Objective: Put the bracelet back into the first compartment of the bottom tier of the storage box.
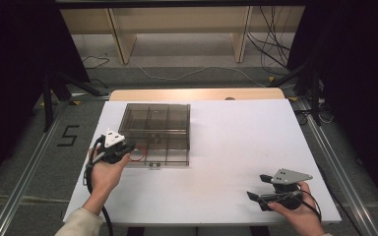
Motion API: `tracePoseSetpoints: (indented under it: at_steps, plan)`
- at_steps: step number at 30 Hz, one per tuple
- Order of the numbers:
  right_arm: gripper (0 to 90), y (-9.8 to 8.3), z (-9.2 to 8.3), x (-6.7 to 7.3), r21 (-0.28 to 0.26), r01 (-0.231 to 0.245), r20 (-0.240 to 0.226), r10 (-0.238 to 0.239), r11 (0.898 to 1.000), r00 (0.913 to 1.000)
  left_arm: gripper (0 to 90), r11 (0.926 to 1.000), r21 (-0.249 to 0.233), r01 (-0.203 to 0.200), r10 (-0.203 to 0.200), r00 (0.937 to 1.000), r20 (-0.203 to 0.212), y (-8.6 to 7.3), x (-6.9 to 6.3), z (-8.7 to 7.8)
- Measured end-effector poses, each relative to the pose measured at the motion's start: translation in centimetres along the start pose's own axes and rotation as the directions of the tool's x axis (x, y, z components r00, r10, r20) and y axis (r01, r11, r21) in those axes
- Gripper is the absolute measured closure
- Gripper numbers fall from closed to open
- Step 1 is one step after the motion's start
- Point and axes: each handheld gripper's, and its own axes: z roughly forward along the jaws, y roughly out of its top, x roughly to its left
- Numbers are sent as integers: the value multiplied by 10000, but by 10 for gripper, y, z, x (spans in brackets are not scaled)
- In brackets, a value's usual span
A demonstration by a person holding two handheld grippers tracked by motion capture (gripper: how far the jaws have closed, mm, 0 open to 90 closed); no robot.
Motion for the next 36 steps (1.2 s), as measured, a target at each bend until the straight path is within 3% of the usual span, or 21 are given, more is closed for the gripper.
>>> tracePoseSetpoints:
  at_steps: [36]
  plan:
    - [218,0,0,0,16,-4,8,4,10000,10000,876,9998,130,-133,136,9996,-258,-2,8,11]
